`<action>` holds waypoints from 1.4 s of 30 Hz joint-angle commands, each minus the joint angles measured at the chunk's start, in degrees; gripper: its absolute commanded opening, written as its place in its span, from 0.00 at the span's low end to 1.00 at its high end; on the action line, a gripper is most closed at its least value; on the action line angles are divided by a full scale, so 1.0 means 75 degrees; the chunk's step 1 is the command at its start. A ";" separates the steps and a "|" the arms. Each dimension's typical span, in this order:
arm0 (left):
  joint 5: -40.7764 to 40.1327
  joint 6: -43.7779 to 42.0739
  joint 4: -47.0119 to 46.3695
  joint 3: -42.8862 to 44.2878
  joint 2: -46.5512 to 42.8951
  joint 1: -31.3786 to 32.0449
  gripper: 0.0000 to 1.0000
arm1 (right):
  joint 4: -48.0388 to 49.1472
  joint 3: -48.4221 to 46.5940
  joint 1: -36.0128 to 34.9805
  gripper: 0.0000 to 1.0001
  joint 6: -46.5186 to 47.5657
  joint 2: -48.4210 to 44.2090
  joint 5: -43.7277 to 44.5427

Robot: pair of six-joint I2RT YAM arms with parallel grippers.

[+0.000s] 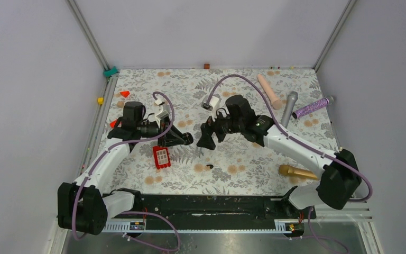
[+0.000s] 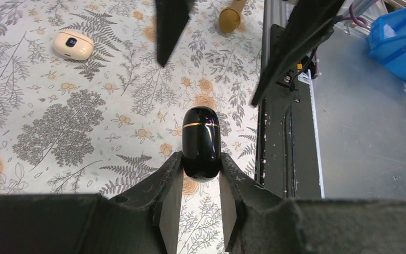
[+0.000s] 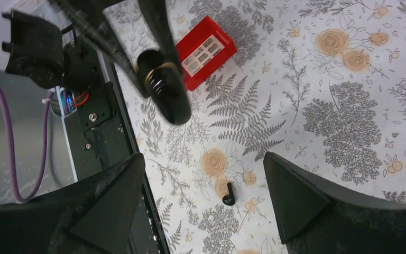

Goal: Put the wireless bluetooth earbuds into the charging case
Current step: Adjust the right earbud at the center of the board, then open the charging case to the charging case.

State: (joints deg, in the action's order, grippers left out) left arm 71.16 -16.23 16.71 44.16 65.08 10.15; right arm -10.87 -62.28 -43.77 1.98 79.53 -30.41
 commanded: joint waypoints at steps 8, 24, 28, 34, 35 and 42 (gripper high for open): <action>0.0703 -0.0161 -0.0188 0.0163 0.0105 0.0138 0.00 | 0.1067 -0.0565 -0.0296 0.99 -0.1029 0.0801 0.0355; 0.0685 -0.1269 0.1082 0.0511 0.0167 0.0210 0.00 | 0.0882 -0.0095 -0.0195 1.00 0.0655 -0.0026 0.3003; 0.0624 -0.1231 0.1083 0.0548 0.0150 0.0209 0.00 | 0.0603 -0.0048 -0.0142 0.99 0.0869 -0.0350 0.2716; 0.0655 -0.0958 0.1092 0.0763 0.0283 -0.0039 0.00 | 0.0570 0.1092 -0.0133 1.00 0.3170 -0.0723 0.0733; 0.0679 -0.0944 0.1089 0.0778 0.0296 -0.0104 0.00 | 0.0591 0.1404 -0.0134 1.00 0.3707 -0.0768 0.0436; 0.0609 -0.0927 0.1021 0.0749 0.0187 -0.0291 0.00 | 0.0923 0.3055 -0.0149 0.95 0.6727 -0.0807 -0.0916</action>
State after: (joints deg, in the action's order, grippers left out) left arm 73.34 -23.31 26.02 47.88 67.24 8.34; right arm -5.93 -42.11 -44.95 36.10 73.67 -28.53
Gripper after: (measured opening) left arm 0.283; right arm 0.967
